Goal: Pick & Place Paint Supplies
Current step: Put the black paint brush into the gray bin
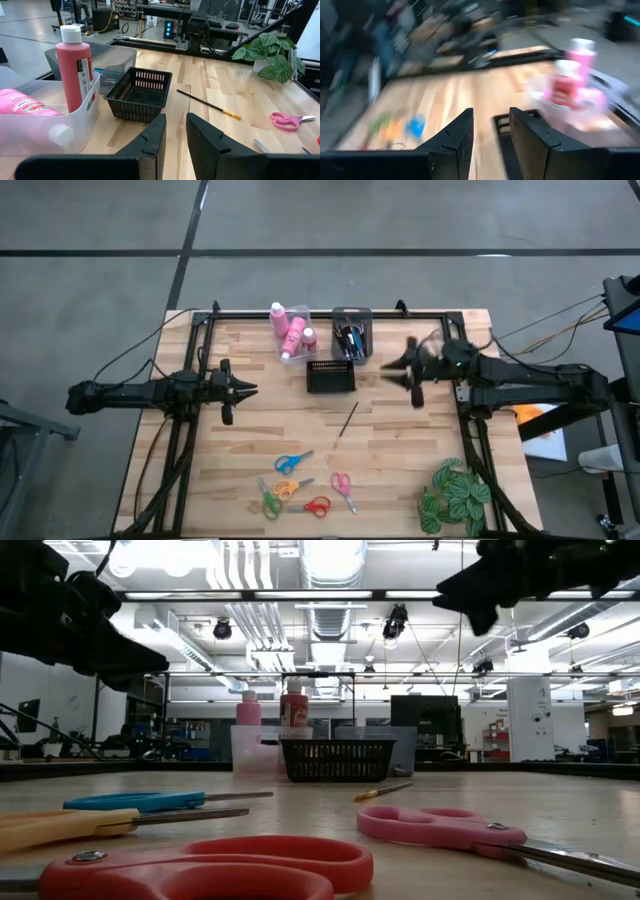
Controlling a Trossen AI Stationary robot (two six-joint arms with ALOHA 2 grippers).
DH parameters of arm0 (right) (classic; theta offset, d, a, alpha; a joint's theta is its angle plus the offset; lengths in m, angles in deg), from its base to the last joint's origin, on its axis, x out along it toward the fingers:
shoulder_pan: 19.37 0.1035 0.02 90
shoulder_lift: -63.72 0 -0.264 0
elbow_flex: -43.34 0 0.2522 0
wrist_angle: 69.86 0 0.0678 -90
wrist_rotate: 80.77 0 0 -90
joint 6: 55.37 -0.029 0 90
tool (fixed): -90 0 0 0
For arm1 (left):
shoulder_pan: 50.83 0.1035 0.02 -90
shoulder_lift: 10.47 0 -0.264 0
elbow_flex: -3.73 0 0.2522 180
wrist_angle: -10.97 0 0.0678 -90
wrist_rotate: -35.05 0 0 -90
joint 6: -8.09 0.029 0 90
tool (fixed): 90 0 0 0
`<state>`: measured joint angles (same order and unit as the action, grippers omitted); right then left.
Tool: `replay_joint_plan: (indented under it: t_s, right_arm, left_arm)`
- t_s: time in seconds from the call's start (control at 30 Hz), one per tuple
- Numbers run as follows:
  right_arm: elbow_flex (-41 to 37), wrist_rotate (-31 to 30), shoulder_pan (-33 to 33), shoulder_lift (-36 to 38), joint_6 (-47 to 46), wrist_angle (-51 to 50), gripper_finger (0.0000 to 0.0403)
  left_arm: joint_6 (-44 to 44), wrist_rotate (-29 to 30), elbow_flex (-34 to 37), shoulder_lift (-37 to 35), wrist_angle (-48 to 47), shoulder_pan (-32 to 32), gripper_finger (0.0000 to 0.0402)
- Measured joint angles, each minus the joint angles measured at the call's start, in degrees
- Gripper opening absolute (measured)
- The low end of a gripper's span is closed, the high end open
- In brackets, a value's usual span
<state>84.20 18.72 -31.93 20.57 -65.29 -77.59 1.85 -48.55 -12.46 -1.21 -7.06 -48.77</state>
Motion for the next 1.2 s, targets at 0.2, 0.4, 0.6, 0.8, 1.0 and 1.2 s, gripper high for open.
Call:
replay_joint_plan:
  t_s: [0.2, 0.4, 0.6, 0.8, 1.0, 1.2]
  right_arm:
    - [2.5, 2.4, 3.5, -10.9, 18.0, -0.1, 0.0124]
    - [7.3, 5.9, 3.5, -23.3, 22.4, -0.5, 0.0124]
    - [13.5, 13.9, 3.7, -34.7, 30.2, -8.4, 0.0124]
    - [19.3, 16.5, 4.0, -45.6, 31.4, -10.9, 0.0124]
    - [24.0, 19.9, 6.7, -53.4, 39.4, -16.1, 0.0124]
    - [25.7, 16.7, 9.3, -58.2, 42.0, -16.7, 0.0124]
  left_arm:
    - [0.0, 0.0, 0.0, 0.0, 0.0, 0.0, 0.0079]
    - [0.0, 0.0, 0.0, 0.0, 0.0, 0.0, 0.0079]
    - [0.0, 0.0, 0.0, 0.0, 0.0, 0.0, 0.0079]
    - [0.0, 0.0, 0.1, 0.0, -0.1, 0.0, 0.0079]
    - [0.0, 0.0, 0.1, 0.0, -0.1, 0.0, 0.0079]
    - [0.0, 0.0, 0.1, 0.0, 0.0, 0.0, 0.0079]
